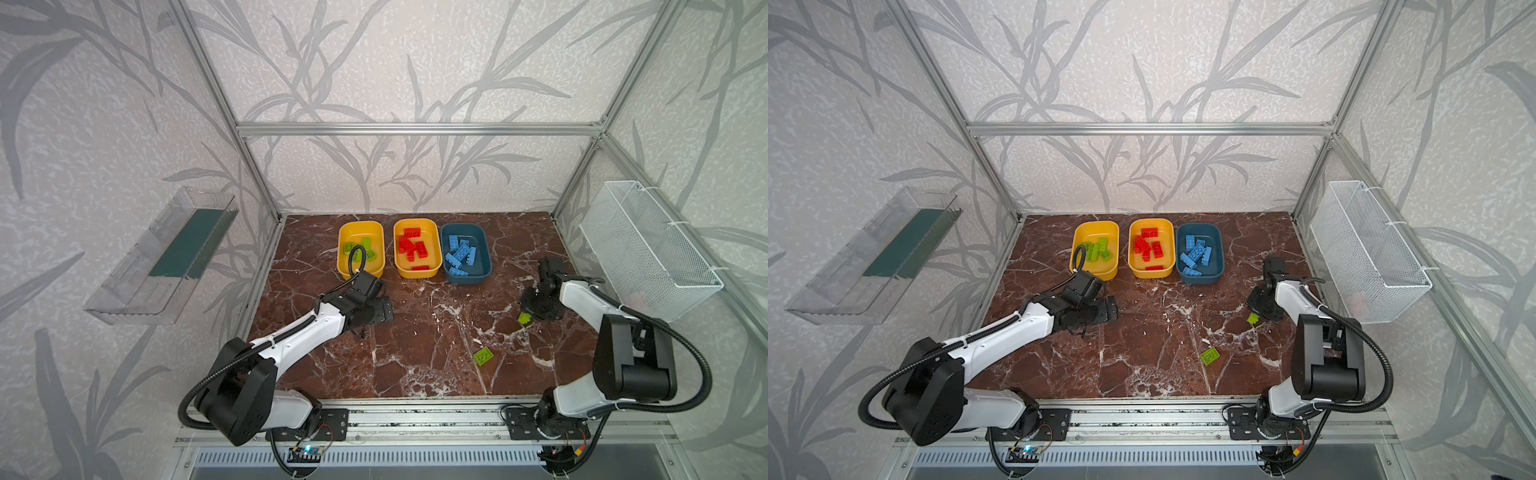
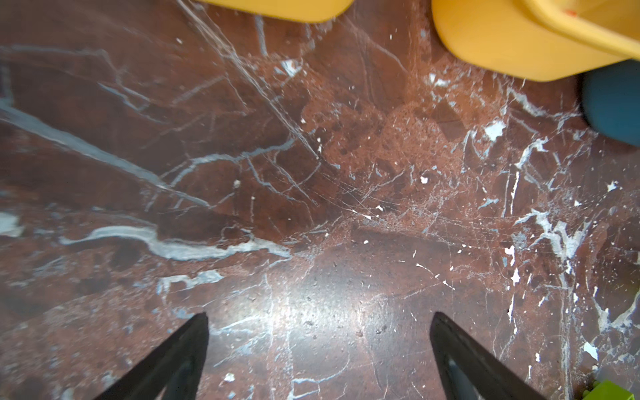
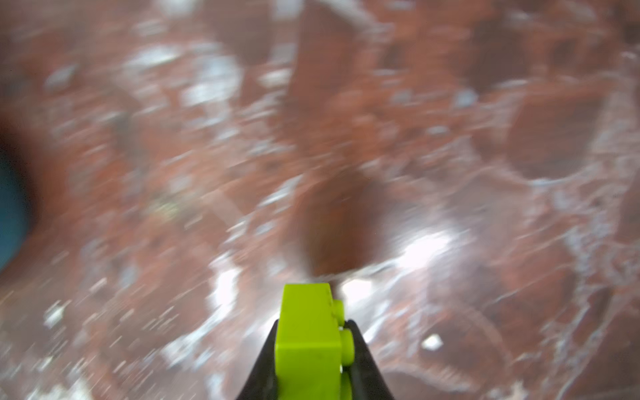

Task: Sort the legos into containers by color
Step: 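Carry the long lime-green brick into the yellow bin and release it with the right gripper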

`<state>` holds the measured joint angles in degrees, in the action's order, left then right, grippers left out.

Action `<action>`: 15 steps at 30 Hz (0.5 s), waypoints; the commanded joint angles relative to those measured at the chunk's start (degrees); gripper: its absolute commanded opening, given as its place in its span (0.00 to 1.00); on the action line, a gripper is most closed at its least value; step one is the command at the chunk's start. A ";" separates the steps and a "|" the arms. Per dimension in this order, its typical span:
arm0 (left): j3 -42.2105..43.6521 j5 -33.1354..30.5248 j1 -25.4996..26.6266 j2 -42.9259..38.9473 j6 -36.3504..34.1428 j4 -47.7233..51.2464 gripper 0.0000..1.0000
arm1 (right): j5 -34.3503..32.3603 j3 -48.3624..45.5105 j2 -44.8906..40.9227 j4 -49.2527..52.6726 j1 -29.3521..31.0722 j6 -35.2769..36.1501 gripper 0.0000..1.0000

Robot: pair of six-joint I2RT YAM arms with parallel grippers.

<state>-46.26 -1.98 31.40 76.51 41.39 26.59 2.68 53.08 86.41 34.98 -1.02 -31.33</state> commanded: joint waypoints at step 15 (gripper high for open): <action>11.29 -5.97 -2.75 -22.05 9.47 8.84 0.99 | 8.68 50.36 28.37 -5.93 36.59 0.66 0.01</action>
<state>-36.67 -5.48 29.15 57.43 47.53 32.47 8.86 97.89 109.56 29.76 34.28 -33.43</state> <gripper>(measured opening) 0.992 0.236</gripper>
